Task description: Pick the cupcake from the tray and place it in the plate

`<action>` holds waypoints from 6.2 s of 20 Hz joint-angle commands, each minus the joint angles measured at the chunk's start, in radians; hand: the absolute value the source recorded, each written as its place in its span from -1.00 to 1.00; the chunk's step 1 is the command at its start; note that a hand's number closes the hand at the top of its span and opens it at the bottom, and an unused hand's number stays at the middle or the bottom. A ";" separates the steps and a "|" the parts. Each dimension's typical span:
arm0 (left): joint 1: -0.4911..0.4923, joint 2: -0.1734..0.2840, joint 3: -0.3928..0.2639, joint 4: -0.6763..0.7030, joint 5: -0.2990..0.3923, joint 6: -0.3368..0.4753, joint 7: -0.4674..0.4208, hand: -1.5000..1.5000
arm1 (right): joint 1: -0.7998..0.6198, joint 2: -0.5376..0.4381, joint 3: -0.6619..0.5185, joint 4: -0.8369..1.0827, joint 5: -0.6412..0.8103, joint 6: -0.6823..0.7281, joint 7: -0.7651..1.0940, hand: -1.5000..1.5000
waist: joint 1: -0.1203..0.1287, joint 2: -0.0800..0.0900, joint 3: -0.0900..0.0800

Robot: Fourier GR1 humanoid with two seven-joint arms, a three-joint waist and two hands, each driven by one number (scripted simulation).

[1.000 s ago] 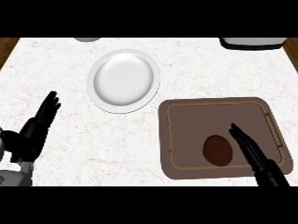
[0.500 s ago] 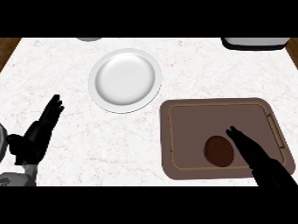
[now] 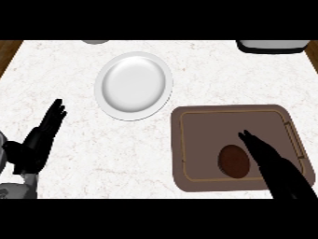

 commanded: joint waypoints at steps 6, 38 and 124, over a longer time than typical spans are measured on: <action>-0.091 -0.065 0.053 0.082 -0.063 -0.011 0.026 0.00 | -0.018 0.148 0.019 0.178 0.122 0.016 -0.066 -1.00 | -0.004 0.001 0.000; 0.031 -0.107 0.131 -0.094 -0.144 -0.104 0.080 0.00 | -0.269 0.331 -0.250 0.655 0.376 -0.144 -0.244 1.00 | 0.012 0.001 0.001; 0.041 -0.192 0.179 -0.110 -0.239 -0.142 0.080 0.00 | -0.777 0.445 -0.389 1.265 -0.687 -0.530 -1.035 -1.00 | 0.014 0.003 0.001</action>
